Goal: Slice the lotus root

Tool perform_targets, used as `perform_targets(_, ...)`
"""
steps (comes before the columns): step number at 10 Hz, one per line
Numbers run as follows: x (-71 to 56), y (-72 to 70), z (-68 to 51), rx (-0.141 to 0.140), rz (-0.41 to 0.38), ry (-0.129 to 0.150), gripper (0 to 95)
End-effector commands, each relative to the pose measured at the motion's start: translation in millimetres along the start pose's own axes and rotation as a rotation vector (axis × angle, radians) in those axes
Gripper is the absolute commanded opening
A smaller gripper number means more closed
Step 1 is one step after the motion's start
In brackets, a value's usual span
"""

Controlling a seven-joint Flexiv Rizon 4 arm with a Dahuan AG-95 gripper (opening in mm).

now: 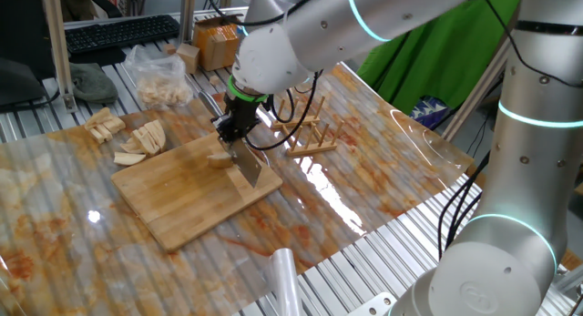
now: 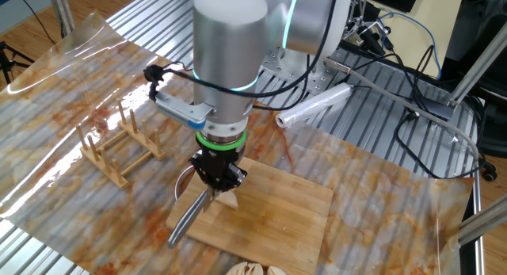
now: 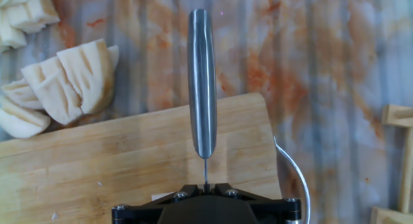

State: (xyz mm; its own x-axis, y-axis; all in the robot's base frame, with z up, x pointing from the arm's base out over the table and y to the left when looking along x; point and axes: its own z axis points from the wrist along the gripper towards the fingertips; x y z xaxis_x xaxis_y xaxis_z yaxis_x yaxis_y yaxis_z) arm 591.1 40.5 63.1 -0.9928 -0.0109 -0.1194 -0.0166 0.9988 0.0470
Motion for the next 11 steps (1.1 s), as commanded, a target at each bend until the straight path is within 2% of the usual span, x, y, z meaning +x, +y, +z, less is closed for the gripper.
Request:
perform_targets(1,1.3,0.3,-12.4,-0.002,0.003,0.024,0.0)
perform_targets(3,2.6,-0.9,-11.5,0.000,-0.001,0.024,0.0)
perform_targets(4,5.8,-2.6,2.8,-0.003,-0.004,0.010,0.0)
perform_targets(5,9.0,-5.4,24.5,-0.011,-0.006,-0.022,0.0)
perform_targets(6,11.1,-7.8,35.8,-0.011,-0.010,-0.032,0.0)
perform_targets(7,12.4,-8.2,34.8,-0.016,-0.005,-0.025,0.0)
perform_targets(8,9.7,-5.8,27.8,-0.020,0.002,-0.008,0.0)
perform_targets(9,8.3,-4.6,25.2,-0.030,0.008,-0.012,0.0)
perform_targets(10,6.0,-2.1,15.9,-0.005,0.002,0.013,0.0)
perform_targets(11,6.7,-2.1,16.6,-0.002,-0.001,0.012,0.0)
